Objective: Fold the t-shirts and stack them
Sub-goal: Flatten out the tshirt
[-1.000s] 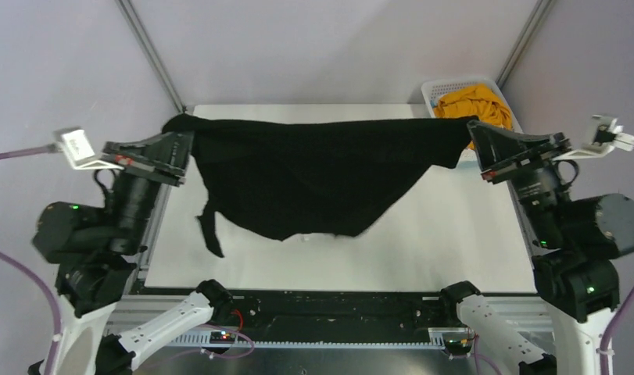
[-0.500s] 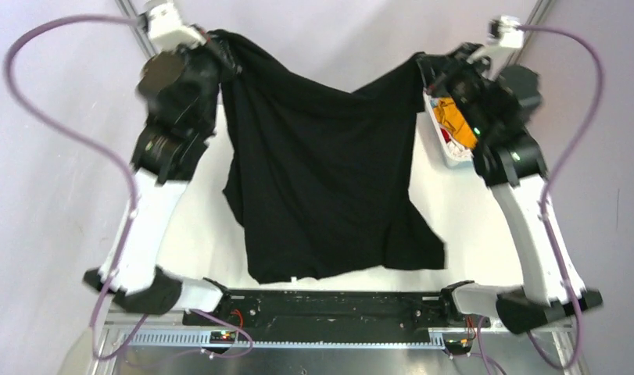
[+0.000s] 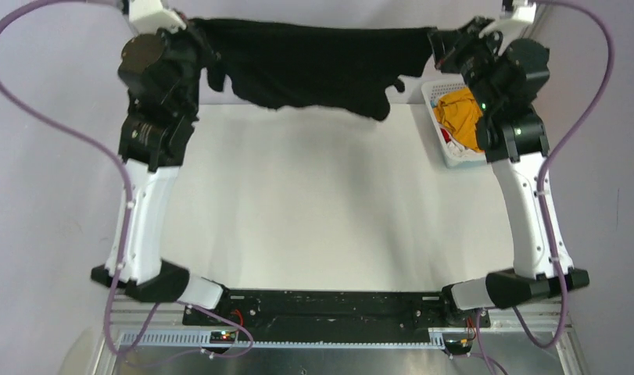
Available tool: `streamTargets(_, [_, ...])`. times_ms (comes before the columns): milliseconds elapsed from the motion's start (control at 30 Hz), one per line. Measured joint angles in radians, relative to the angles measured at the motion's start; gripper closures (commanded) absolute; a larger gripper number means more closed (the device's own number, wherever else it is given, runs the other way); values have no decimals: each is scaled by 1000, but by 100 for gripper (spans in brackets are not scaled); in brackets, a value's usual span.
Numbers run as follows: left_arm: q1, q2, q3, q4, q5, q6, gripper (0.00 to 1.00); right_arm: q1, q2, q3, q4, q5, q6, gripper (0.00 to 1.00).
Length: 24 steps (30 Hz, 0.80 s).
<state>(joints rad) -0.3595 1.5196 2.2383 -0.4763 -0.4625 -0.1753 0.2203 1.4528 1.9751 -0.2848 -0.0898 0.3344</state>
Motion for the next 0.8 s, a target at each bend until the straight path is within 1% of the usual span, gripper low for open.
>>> streamTargets(67, [0, -120, -165, 18, 4, 1, 96, -11, -86, -130, 22, -15, 6, 100])
streamTargets(100, [0, -201, -290, 19, 6, -5, 96, -14, -140, -220, 31, -24, 9, 100])
streamTargets(133, [0, -247, -361, 17, 10, -9, 97, -17, -187, -305, 27, -27, 14, 100])
streamTargets(200, [-1, -370, -596, 45, 31, -53, 100, -18, -265, -466, 29, -31, 27, 100])
streamTargets(267, [-6, -496, -882, 52, 54, -135, 100, -24, -333, -635, 14, -29, 42, 100])
streamTargets(300, [-14, -540, -997, 45, 59, -175, 100, -28, -358, -719, -7, -29, 50, 100])
streamTargets(400, [-63, -602, -1287, 30, 62, -302, 100, -32, -372, -890, -69, -32, 66, 100])
streamTargets(467, [-119, -591, -1460, 23, 70, -391, 100, -34, -368, -998, -111, -31, 84, 100])
streamTargets(567, [-209, -570, -1637, -12, 85, -499, 100, -35, -362, -1112, -151, -24, 112, 100])
streamTargets(633, [-252, -560, -1694, -22, 95, -555, 98, -38, -344, -1164, -168, -14, 127, 100])
streamTargets(700, [-285, -550, -1720, -19, 100, -598, 94, -42, -309, -1201, -185, 5, 142, 100])
streamTargets(733, [-297, -545, -1727, -16, 102, -613, 88, -45, -288, -1215, -195, 17, 148, 100])
streamTargets(800, [-325, -531, -1741, -4, 107, -642, 79, -46, -251, -1235, -217, 47, 163, 100])
